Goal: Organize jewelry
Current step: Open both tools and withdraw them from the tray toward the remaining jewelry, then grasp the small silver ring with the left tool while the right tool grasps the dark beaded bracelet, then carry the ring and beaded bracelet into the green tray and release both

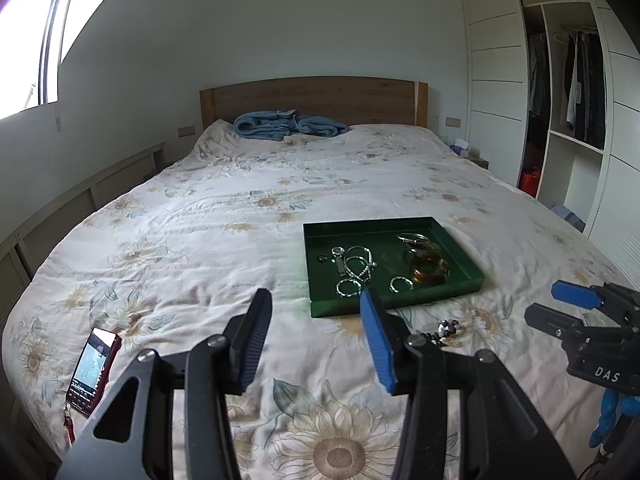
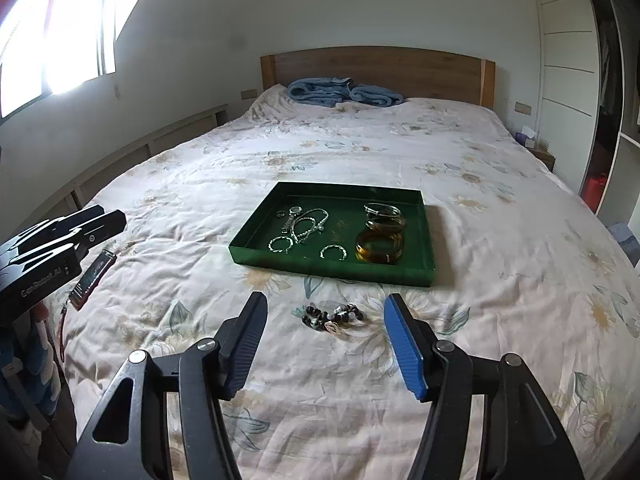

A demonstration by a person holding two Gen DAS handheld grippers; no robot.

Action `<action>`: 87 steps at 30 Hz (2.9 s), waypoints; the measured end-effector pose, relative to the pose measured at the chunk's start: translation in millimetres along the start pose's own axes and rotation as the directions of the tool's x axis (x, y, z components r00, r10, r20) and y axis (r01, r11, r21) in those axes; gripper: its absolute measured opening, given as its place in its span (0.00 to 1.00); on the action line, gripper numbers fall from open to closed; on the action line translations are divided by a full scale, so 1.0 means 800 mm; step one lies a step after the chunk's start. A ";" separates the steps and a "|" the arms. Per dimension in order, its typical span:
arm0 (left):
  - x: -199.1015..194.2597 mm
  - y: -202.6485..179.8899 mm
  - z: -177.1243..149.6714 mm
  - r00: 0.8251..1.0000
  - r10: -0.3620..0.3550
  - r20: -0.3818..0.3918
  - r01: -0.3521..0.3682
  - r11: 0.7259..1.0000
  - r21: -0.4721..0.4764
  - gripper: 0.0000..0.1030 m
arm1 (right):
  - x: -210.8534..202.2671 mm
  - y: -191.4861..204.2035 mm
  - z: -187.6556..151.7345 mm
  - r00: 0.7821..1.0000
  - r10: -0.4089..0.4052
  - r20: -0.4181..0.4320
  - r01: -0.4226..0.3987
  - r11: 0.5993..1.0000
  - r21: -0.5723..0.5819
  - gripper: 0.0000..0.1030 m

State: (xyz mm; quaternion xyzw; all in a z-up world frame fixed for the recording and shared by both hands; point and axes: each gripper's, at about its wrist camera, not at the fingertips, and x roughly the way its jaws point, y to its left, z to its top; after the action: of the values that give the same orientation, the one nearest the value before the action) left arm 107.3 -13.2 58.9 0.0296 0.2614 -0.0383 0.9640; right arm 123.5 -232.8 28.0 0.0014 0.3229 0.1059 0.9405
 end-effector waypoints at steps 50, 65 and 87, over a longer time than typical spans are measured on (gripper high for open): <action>0.191 -0.042 -0.108 0.896 -0.252 -0.367 0.256 0.966 -0.039 0.18 | 0.218 -0.014 -0.053 0.940 0.180 -0.291 -0.207 0.976 -0.068 0.15; 0.259 -0.023 0.018 0.918 -0.277 -0.283 0.247 0.959 -0.136 0.18 | 0.226 -0.031 0.067 0.970 0.210 -0.121 -0.207 0.978 0.036 0.15; 0.362 -0.048 0.032 0.913 -0.186 -0.363 0.173 0.983 -0.069 0.25 | 0.343 -0.066 0.115 0.968 0.099 -0.232 -0.087 0.994 0.059 0.51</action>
State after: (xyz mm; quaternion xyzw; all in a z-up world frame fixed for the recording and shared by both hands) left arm 366.1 -70.5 -67.1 -0.0048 0.4395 -0.1159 0.8907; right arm 401.3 -223.3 -69.5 0.0266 0.4335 0.1416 0.8895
